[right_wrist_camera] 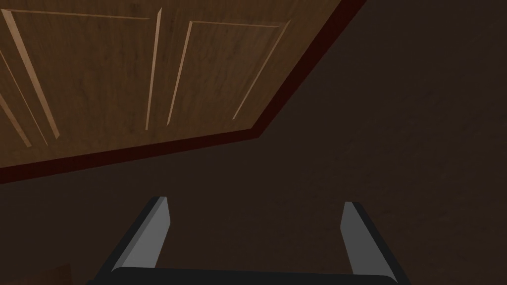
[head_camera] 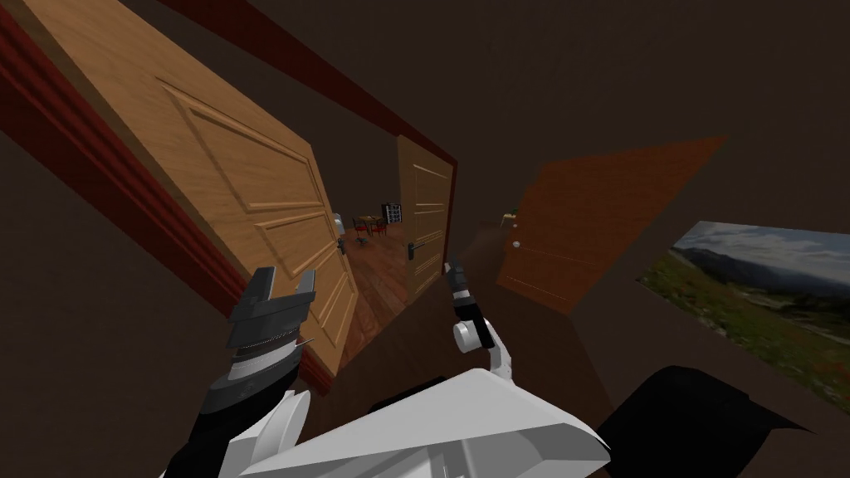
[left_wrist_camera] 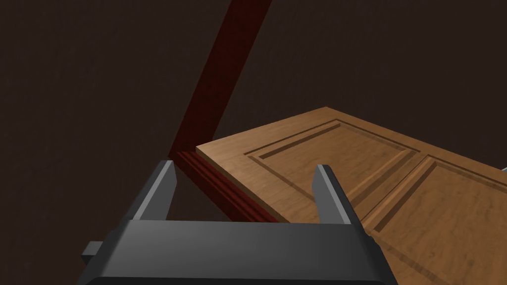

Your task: Push the door open

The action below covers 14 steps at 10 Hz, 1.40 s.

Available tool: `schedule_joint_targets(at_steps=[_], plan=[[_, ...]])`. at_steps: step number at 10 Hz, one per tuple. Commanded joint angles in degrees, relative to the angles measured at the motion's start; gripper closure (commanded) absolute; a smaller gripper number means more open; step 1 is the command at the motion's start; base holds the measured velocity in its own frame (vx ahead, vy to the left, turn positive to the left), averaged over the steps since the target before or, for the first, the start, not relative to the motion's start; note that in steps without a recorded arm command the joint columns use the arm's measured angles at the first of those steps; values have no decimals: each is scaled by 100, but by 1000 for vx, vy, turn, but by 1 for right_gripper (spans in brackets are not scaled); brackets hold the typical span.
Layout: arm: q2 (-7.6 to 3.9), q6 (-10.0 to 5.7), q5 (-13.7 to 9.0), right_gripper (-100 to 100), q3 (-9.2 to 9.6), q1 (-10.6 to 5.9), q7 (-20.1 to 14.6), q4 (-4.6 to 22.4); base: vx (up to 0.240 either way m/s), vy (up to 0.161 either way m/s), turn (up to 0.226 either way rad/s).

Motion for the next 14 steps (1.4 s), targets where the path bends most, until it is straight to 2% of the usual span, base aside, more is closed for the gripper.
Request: schedule_joint_targets(at_steps=[1,5,6,8,9,12,13,14], plan=[[-13,-12,2,-100,-4,-100,-28,203,57,-51,16],[-42,-87,50,-100,68,-574,-158,963,75,-73,49],[-42,-87,50,-100,68,-574,-158,1020,56,-68,15],[-51,-126,76,-100,106,-822,-226,1392,64,-77,40],[-51,-126,76,-100,106,-822,-226,1448,56,-65,30],[-55,-188,115,-100,166,-1211,-333,2038,77,-78,49],[-55,-188,115,-100,166,-1211,-333,2120,66,-65,28],[-54,-209,129,-100,186,-1342,-368,2331,43,-60,34]])
